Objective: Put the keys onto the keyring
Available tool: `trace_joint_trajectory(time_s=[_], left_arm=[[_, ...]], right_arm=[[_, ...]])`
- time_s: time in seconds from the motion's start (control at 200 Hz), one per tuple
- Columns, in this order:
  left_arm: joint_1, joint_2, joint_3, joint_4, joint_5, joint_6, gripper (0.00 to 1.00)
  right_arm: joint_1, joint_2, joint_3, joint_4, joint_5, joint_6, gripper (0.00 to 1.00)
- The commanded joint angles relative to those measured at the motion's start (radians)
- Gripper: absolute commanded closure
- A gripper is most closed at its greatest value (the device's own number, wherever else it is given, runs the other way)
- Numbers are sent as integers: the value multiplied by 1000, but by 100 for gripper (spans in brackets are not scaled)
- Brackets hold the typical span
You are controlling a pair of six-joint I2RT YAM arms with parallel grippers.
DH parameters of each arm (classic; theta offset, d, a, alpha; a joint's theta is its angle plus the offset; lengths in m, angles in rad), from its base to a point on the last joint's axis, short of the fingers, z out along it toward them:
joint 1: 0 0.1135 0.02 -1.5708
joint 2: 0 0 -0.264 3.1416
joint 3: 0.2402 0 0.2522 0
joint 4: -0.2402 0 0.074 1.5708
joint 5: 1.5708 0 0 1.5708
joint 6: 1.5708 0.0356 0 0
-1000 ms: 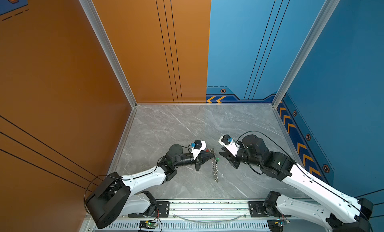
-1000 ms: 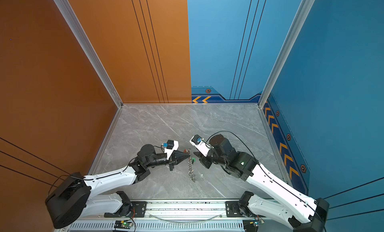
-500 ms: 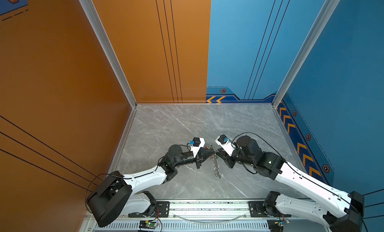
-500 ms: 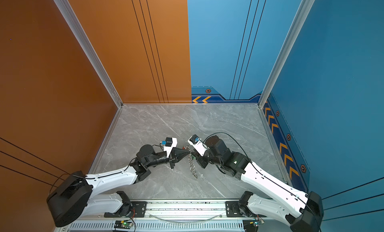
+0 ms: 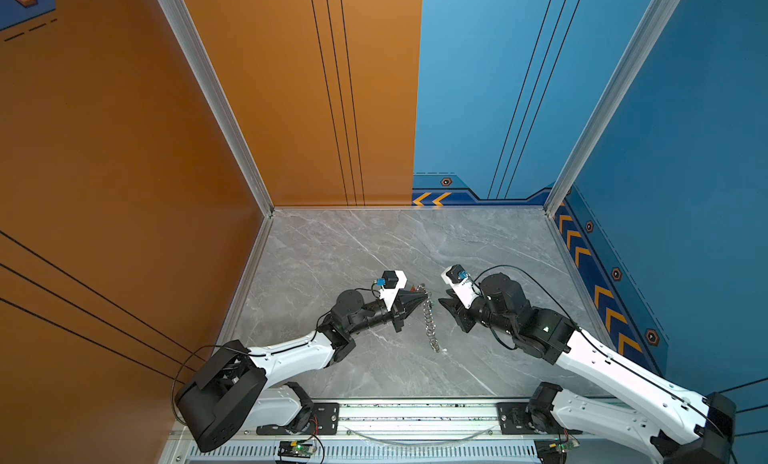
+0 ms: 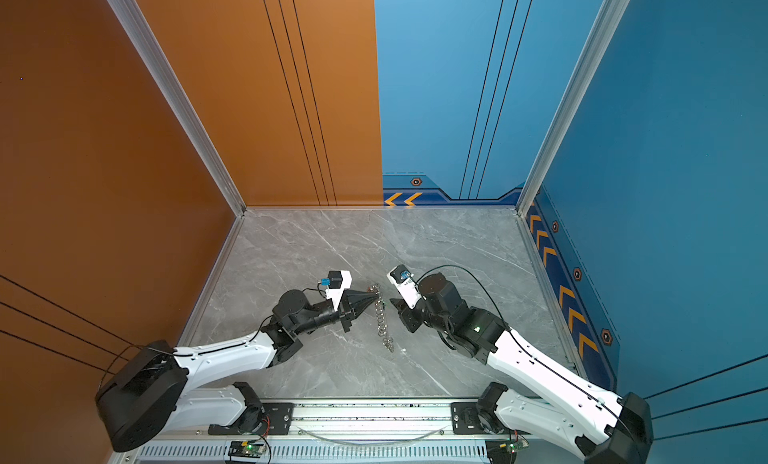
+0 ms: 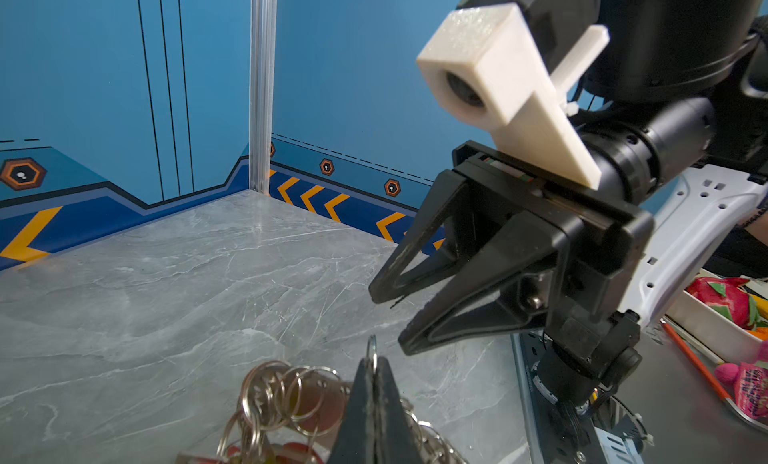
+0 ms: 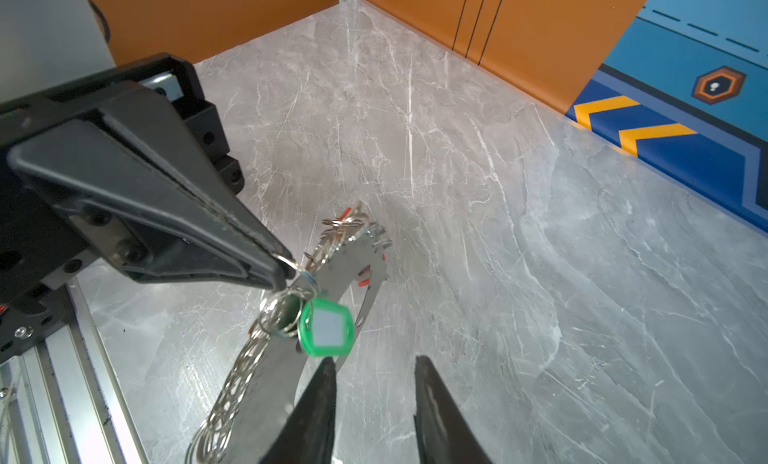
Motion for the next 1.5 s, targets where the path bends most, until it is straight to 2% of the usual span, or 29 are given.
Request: trace_joint_trajectory(time_s=[0.0, 0.195, 0.315, 0.731, 0.911, 1.046, 1.251, 1.491], left_arm=[[1, -27, -1, 41, -67, -4, 100], [2, -69, 51, -189, -207, -19, 100], [3, -89, 38, -205, -240, -16, 100], [2, -95, 39, -212, -229, -33, 100], [2, -97, 52, -244, -237, -54, 100], [13, -99, 64, -263, -248, -100, 100], [15, -91, 102, -329, -265, -133, 100], [19, -102, 139, -412, -340, -156, 100]], right_arm=[[-19, -36, -40, 68, 20, 61, 63], [-26, -59, -115, 163, -12, 123, 53], [-27, -80, -165, 237, -29, 157, 45], [-20, -26, -220, 340, -118, 206, 38], [-10, 5, -228, 334, -133, 189, 30], [10, 44, -231, 328, -106, 169, 26], [61, 124, -226, 360, -48, 168, 25], [128, 186, -238, 384, 132, 164, 27]])
